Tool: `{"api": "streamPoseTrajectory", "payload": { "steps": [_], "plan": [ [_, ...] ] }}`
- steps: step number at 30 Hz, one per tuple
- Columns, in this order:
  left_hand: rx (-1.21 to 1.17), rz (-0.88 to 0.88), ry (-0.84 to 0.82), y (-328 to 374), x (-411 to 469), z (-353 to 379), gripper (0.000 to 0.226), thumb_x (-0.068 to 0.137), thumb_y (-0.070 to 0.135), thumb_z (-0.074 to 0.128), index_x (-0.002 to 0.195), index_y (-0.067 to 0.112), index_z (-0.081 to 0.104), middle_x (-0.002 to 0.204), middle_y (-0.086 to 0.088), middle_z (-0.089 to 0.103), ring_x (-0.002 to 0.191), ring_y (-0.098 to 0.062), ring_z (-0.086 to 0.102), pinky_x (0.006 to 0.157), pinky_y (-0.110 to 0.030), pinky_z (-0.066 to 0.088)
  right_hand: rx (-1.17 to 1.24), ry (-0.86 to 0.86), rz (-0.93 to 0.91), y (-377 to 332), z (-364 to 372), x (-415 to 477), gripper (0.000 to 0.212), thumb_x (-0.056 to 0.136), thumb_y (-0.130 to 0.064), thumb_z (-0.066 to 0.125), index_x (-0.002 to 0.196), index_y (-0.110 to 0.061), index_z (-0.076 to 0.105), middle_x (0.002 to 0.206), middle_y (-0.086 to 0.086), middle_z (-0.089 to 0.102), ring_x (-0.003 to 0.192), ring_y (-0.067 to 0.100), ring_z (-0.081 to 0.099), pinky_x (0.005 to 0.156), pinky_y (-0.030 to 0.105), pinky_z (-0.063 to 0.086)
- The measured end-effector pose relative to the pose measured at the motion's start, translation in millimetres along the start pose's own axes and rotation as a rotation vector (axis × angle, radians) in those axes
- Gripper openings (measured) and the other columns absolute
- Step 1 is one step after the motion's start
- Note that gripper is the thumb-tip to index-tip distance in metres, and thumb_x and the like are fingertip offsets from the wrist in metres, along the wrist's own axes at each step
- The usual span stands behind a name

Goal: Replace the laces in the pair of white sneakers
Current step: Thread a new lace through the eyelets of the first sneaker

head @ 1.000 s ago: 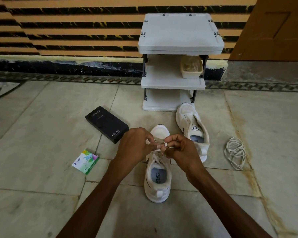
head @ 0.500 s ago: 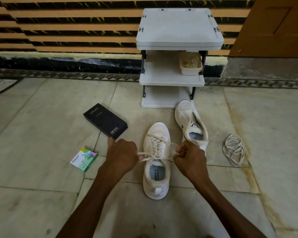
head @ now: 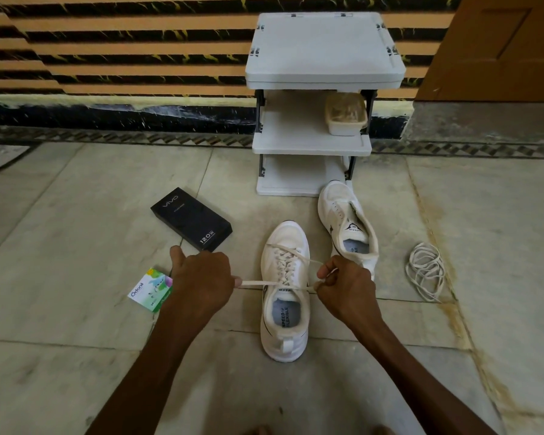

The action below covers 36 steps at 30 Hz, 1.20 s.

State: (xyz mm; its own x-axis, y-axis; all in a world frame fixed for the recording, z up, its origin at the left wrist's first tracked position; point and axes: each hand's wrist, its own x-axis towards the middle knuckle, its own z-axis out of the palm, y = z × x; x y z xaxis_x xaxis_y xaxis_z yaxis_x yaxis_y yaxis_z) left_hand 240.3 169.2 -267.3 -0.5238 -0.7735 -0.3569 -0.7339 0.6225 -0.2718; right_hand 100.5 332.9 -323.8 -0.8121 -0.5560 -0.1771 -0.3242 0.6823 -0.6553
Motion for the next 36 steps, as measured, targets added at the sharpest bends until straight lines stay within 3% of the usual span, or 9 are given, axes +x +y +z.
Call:
{"api": "streamPoseTrajectory", "payload": {
  "steps": [3,5,8,10,14,18,21,30,36],
  "plan": [
    [-0.029,0.034,0.028,6.8,-1.7,2.3,0.036,0.094,0.057,0.048,0.095,0.026,0.065,0.089,0.003,0.055,0.087,-0.014,0.053,0.11,-0.046,0.019,-0.111,-0.009,-0.059,-5.0,-1.1,-3.5,0.013,0.081,-0.015,0.067,0.087,-0.025,0.062,0.078,-0.011,0.062,0.079,0.011,0.063,0.056,0.017,0.04],
    [-0.233,0.116,0.118,13.7,-0.5,9.6,0.036,0.093,0.055,0.051,0.115,0.029,0.063,0.112,0.003,0.057,0.106,-0.016,0.056,0.106,-0.044,0.022,-0.246,0.013,-0.14,-7.2,-2.3,-7.4,0.019,0.083,-0.022,0.069,0.1,-0.026,0.062,0.097,-0.003,0.058,0.09,0.017,0.059,0.061,0.024,0.04],
    [-0.646,0.307,0.168,26.6,-0.5,19.9,0.036,0.093,0.042,0.06,0.125,0.026,0.058,0.129,0.004,0.056,0.112,-0.016,0.057,0.102,-0.036,0.038,-0.224,-0.013,-0.233,-11.4,-3.7,-9.0,0.026,0.084,-0.027,0.072,0.108,-0.029,0.064,0.104,-0.002,0.056,0.084,0.011,0.056,0.061,0.021,0.04],
    [-0.731,0.357,0.11,38.7,-4.0,23.5,0.036,0.092,0.035,0.063,0.126,0.024,0.059,0.128,0.002,0.059,0.11,-0.014,0.058,0.096,-0.027,0.044,-0.158,-0.104,-0.277,-14.2,-0.4,-8.6,0.03,0.082,-0.027,0.074,0.111,-0.028,0.065,0.104,-0.004,0.062,0.081,0.008,0.058,0.066,0.017,0.043],
    [-0.67,0.243,0.09,56.9,-4.5,31.8,0.044,0.09,0.039,0.066,0.131,0.024,0.057,0.133,0.001,0.059,0.115,-0.016,0.058,0.1,-0.026,0.042,-0.156,-0.177,-0.324,-15.5,10.3,-10.1,0.034,0.081,-0.024,0.077,0.114,-0.025,0.066,0.104,-0.003,0.07,0.083,0.009,0.064,0.068,0.007,0.04],
    [-0.702,0.197,0.163,56.3,-5.0,33.9,0.033,0.085,0.034,0.073,0.116,0.025,0.067,0.122,0.003,0.066,0.104,-0.014,0.063,0.095,-0.021,0.048,-0.162,-0.175,-0.318,-15.8,8.8,-6.6,0.034,0.074,-0.012,0.078,0.105,-0.023,0.07,0.095,0.0,0.072,0.084,0.015,0.067,0.077,0.026,0.055],
    [-0.745,0.21,0.229,53.8,-7.3,36.6,0.024,0.082,0.028,0.077,0.106,0.026,0.071,0.114,0.005,0.068,0.092,-0.008,0.061,0.086,-0.014,0.043,-0.198,-0.179,-0.334,-19.0,5.4,-4.2,0.033,0.07,-0.009,0.078,0.1,-0.022,0.073,0.094,0.0,0.072,0.084,0.015,0.067,0.078,0.027,0.055],
    [-0.737,0.181,0.268,56.3,-11.4,39.2,0.023,0.082,0.036,0.075,0.103,0.033,0.066,0.108,0.007,0.07,0.092,-0.008,0.064,0.087,-0.026,0.053,-0.199,-0.165,-0.293,-19.0,3.5,-6.7,0.023,0.073,-0.015,0.077,0.095,-0.022,0.073,0.093,0.002,0.067,0.077,0.01,0.056,0.06,0.012,0.031],
    [-0.638,0.23,0.288,47.0,-7.4,39.0,0.018,0.085,0.042,0.071,0.099,0.03,0.067,0.099,0.01,0.07,0.086,-0.007,0.063,0.084,-0.025,0.052,-0.254,-0.225,-0.3,-18.6,-2.0,-0.9,0.013,0.076,-0.014,0.072,0.088,-0.019,0.076,0.091,0.001,0.072,0.081,0.015,0.066,0.073,0.024,0.052]
  ]
}}
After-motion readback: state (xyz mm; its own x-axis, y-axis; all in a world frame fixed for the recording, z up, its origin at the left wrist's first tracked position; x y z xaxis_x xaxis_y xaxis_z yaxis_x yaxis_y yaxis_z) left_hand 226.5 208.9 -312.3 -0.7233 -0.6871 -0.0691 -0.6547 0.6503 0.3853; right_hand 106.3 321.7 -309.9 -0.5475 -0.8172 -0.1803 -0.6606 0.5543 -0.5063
